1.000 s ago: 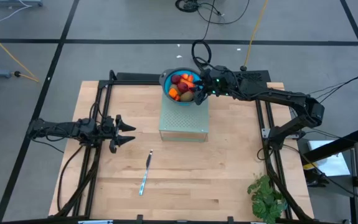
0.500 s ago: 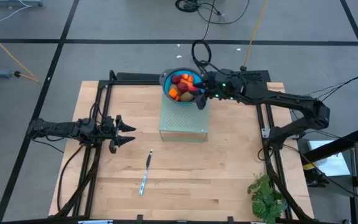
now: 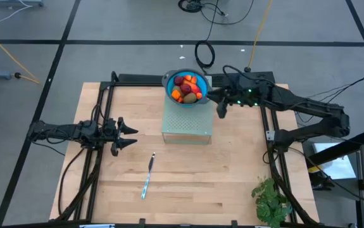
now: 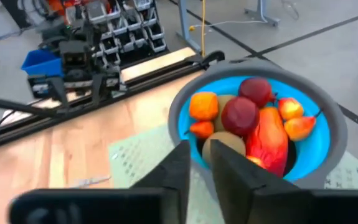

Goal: Pick & Place Fruit
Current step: Put the table knife on the shelf

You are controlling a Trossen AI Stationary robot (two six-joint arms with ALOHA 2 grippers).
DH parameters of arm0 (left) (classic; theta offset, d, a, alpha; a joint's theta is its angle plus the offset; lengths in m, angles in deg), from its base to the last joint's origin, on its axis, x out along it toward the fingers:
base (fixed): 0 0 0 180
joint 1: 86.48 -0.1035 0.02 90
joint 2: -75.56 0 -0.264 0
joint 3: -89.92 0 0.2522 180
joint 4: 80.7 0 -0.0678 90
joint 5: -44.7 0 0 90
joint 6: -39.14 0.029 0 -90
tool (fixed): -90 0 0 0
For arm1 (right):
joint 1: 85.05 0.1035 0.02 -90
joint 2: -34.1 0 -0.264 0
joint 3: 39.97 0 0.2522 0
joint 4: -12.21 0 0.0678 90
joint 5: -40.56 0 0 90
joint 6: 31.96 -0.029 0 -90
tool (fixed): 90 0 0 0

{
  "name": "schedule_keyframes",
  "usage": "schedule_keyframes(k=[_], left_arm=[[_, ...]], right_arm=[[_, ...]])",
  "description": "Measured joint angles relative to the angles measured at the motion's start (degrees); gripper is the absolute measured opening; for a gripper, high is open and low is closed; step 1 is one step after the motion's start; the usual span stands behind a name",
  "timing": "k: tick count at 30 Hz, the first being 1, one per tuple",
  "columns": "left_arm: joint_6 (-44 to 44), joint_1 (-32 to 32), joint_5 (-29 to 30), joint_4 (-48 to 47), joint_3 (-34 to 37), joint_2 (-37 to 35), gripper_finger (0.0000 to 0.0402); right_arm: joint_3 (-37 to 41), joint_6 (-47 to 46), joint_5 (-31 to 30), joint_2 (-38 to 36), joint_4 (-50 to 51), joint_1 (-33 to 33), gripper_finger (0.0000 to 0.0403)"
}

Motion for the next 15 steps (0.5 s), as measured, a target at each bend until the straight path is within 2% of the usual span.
schedule_keyframes(k=[5, 15], left_arm=[[-0.7, 0.0, 0.0, 0.0, 0.0, 0.0, 0.0232], [-1.1, 0.0, 0.0, 0.0, 0.0, 0.0, 0.0232]], right_arm=[[0.0, 0.1, 0.0, -3.1, 4.1, 1.8, 0.0007], [2.0, -0.8, 0.0, -9.5, 9.3, 5.0, 0.0003]])
